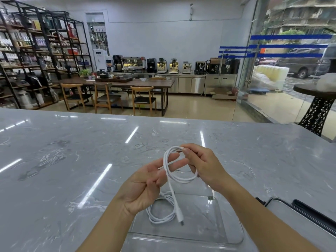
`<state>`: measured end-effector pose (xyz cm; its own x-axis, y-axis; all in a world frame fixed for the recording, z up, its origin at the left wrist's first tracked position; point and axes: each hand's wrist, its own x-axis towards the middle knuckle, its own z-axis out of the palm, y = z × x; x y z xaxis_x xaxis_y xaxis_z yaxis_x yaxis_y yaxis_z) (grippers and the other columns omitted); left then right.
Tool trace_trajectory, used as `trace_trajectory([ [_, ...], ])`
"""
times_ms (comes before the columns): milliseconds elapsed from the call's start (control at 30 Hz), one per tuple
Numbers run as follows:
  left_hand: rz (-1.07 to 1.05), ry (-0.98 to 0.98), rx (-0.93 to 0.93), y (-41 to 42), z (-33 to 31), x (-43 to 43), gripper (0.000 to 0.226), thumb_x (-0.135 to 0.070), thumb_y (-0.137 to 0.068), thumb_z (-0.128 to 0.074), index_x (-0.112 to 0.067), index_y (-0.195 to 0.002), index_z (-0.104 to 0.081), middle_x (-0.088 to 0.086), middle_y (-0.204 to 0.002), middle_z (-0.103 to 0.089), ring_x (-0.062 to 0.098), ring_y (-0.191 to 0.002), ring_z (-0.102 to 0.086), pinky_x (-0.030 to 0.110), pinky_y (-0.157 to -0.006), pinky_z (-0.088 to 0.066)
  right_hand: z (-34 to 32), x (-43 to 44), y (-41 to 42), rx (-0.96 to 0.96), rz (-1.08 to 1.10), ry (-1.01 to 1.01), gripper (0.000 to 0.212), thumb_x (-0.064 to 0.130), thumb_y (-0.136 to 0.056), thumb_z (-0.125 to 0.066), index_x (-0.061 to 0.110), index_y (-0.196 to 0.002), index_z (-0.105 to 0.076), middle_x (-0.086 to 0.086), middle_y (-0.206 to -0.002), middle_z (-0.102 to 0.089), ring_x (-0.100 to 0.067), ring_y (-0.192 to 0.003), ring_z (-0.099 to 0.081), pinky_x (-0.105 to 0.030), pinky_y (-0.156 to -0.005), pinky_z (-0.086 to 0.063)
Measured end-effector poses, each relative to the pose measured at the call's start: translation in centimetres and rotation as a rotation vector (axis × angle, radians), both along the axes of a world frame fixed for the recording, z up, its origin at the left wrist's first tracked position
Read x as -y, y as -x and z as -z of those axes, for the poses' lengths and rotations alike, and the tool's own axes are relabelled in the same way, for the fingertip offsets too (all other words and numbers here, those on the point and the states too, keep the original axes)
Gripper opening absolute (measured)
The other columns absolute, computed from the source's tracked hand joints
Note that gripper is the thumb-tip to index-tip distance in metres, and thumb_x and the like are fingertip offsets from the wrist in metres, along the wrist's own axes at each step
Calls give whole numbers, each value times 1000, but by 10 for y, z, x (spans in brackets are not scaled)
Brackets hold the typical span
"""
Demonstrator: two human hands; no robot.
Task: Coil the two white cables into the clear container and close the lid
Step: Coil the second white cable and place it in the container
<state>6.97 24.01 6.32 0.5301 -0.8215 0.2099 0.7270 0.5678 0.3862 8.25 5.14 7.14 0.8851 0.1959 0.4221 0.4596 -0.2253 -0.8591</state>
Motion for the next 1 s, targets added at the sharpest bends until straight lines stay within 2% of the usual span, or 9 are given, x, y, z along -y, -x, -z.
trace_trajectory([
  [100,-141,-244,-2,-2,-4,-3,45,10,-78,-61,14,-121,-49,34,-115,-60,23,-54,-67,27,-41,-55,3,1,2,0,8,19,19,18,-94,-46,26,-92,-63,19,-50,-51,1,-47,-43,-8,-47,-35],
  [200,-397,-613,264,1,-6,4,21,-13,-76,-62,-2,-92,-70,15,-92,-73,2,-27,-40,12,-24,-33,6,0,3,-21,-6,-20,22,18,-94,-47,31,-88,-64,17,-49,-48,-1,-46,-40,-10,-45,-34],
  [333,-588,-746,396,6,-7,17,23,-29,-66,-67,-9,-70,-58,1,-56,-50,3,-32,-28,14,-31,-24,6,0,1,-2,-2,-31,22,18,-93,-47,29,-89,-65,17,-49,-45,-6,-47,-37,-16,-45,-33],
  [467,-754,-862,568,4,-8,25,15,-27,-63,-73,-18,-55,-63,-2,-53,-53,9,-49,-47,19,-50,-44,7,1,0,-2,3,-21,22,18,-94,-46,30,-89,-65,17,-49,-47,-1,-47,-39,-11,-47,-35],
  [567,-861,-938,598,1,-4,29,9,-7,-74,-71,-1,-77,-66,10,-64,-67,22,-65,-66,30,-70,-56,10,2,-2,7,23,8,21,21,-94,-46,32,-90,-63,18,-50,-50,0,-46,-41,-11,-47,-35],
  [667,-906,-997,619,1,-2,31,13,-4,-77,-69,0,-84,-60,9,-66,-72,25,-67,-71,30,-65,-58,12,4,-2,43,56,50,20,24,-94,-45,35,-89,-61,20,-54,-52,1,-49,-44,-9,-48,-35],
  [833,-1023,-1224,669,0,0,37,18,-13,-77,-71,-10,-78,-54,4,-64,-63,11,-54,-66,25,-56,-55,19,3,-3,63,83,73,22,24,-94,-45,39,-85,-58,17,-54,-50,0,-47,-41,-9,-46,-34],
  [933,-1165,-1411,751,-2,1,45,26,-25,-76,-71,-15,-74,-47,-1,-66,-57,10,-51,-61,32,-56,-51,23,-2,-3,59,105,74,22,25,-94,-44,40,-86,-58,10,-59,-48,-2,-51,-42,-13,-48,-38],
  [1000,-1106,-1424,760,-5,-2,43,31,-26,-73,-75,-17,-77,-46,-1,-71,-55,5,-51,-60,27,-54,-51,25,-3,-3,63,140,97,18,25,-95,-44,33,-91,-60,6,-63,-49,-2,-54,-42,-13,-49,-38],
])
